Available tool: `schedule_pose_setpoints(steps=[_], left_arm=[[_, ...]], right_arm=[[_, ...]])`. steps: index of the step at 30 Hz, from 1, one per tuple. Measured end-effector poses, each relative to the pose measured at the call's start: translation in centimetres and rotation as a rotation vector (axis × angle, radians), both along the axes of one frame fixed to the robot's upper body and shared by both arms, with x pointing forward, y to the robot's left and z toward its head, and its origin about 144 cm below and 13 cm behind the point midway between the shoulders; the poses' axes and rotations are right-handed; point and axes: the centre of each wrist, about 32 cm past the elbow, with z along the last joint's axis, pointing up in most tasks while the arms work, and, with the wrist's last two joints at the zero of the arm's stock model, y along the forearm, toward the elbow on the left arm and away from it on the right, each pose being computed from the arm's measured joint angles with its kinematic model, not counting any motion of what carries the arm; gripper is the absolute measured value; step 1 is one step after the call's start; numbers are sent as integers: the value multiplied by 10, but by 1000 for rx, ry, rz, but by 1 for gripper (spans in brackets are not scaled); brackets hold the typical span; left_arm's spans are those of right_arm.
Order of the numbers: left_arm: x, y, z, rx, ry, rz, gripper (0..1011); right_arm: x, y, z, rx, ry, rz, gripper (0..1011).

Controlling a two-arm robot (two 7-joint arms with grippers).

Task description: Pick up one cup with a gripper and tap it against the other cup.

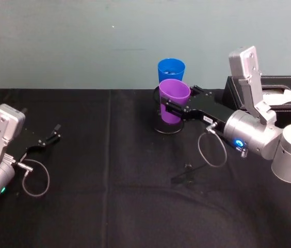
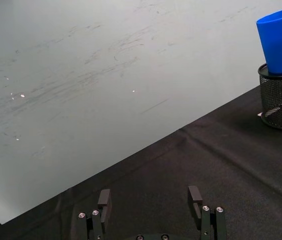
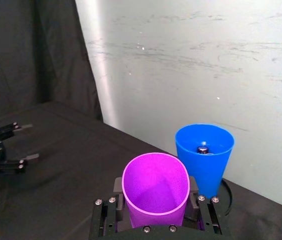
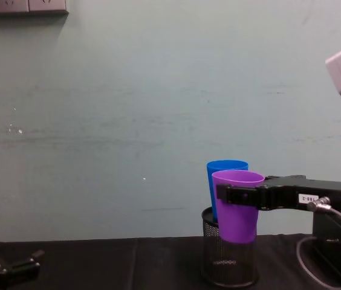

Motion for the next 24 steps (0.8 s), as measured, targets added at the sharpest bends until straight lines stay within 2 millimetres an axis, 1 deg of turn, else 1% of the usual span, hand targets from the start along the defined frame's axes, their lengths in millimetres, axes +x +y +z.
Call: schedule_pose_setpoints(steps=[16, 24], left_arm=[[0, 0, 0, 0, 0, 0, 1000], [0, 0, 0, 0, 0, 0, 1000]], right_arm=[[23, 0, 0, 14, 7, -39, 723], [26, 1, 1, 17, 5, -45, 723]])
